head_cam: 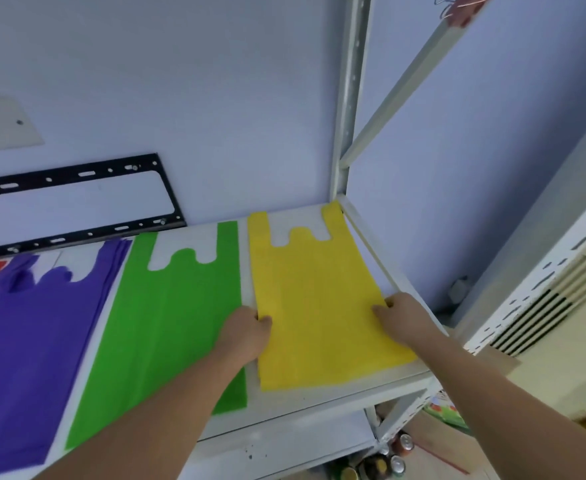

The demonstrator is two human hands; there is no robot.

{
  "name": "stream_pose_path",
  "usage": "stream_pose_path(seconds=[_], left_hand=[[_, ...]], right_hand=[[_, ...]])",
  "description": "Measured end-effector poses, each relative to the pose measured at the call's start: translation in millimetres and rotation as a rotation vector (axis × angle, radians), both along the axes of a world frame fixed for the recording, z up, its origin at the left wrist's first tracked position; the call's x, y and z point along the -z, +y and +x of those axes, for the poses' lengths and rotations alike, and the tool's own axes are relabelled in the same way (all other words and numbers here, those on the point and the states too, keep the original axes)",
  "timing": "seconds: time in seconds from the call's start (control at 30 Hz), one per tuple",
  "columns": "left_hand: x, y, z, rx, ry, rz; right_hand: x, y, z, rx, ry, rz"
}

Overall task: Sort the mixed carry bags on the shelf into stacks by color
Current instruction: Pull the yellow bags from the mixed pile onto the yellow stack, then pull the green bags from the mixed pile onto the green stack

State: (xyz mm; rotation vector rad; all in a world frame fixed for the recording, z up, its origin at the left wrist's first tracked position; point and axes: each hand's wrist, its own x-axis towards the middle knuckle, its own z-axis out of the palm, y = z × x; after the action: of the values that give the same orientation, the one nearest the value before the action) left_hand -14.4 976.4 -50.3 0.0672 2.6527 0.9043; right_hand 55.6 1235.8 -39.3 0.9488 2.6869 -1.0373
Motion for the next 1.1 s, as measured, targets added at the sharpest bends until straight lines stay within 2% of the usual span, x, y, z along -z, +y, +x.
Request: stream_pose_path(seconds=[0.07,0.17,0.33,0.47,0.63,0.87,1.1], left_hand=[[-5,-6,4,0.029,0.053,-0.025],[-18,-28,14,0.043,0.147,-0.055],[-42,-96,33,0.095,0.235,-0.146],[-45,-178,54,-0.035,0.238,-0.246],[-43,-284,101,-0.26,0.224,-0.256],[-37,-424,159,-0.373,0.188,-0.226],[-33,-569,197,-0.445,0.163,-0.222]], right_hand=[[-10,-6,-1,-0.016,0.093,0.062],[-22,-27,-14,-0.169,0.158,0.232],[-34,-106,-45,-0.528,0.158,0.271],[-37,-189,-56,-0.764,0.161,0.235],[-41,-303,-47,-0.975,0.198,0.241],[-42,-464,-25,-1.104,0.258,0.206],[-37,-612,-1,-1.164,0.194,0.208]])
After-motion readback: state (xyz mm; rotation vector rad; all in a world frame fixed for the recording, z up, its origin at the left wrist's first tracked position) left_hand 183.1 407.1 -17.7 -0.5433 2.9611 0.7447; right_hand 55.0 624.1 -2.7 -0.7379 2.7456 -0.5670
